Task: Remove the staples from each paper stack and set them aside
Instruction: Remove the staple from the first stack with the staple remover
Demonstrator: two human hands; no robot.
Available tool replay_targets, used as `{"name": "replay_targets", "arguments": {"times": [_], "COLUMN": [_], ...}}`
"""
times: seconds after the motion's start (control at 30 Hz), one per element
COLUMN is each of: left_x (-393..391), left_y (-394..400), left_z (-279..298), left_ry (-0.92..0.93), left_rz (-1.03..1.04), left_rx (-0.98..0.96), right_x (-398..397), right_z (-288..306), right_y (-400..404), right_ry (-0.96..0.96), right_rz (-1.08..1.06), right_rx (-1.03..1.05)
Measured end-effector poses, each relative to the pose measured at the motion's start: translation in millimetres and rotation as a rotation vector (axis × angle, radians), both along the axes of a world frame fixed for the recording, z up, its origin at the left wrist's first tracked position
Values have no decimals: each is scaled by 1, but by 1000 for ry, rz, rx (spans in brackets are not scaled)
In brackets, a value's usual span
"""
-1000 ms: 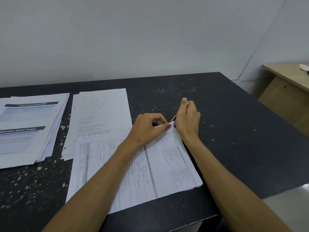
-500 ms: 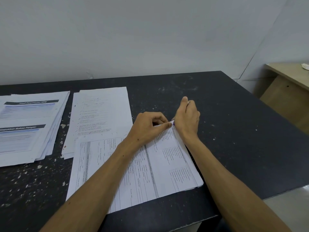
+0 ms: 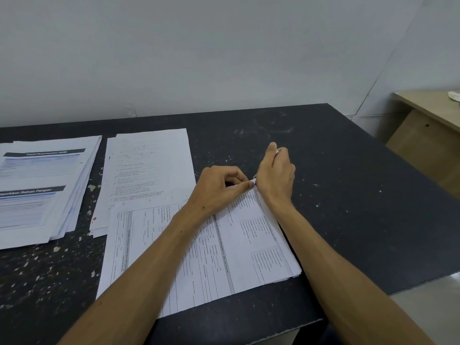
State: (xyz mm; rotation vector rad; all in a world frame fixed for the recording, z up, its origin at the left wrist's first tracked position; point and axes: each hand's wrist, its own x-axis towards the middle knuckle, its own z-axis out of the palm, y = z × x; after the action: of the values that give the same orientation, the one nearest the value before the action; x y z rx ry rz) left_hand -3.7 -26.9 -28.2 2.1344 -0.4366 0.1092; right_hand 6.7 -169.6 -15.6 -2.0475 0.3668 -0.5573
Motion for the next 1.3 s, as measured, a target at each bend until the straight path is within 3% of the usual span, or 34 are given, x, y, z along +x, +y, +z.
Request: {"name": "replay_targets", "arguments": {"times": [1.3], "left_x": [-2], "left_y": [5], "left_z": [2], "left_ry": [53], "left_rz": [-73], "left_rx": [-62], "right_x": [4], "right_z": [-3], "right_y": [-1], "right_ry": [-63], "right_rz": [154], "right_rx": [-37]}}
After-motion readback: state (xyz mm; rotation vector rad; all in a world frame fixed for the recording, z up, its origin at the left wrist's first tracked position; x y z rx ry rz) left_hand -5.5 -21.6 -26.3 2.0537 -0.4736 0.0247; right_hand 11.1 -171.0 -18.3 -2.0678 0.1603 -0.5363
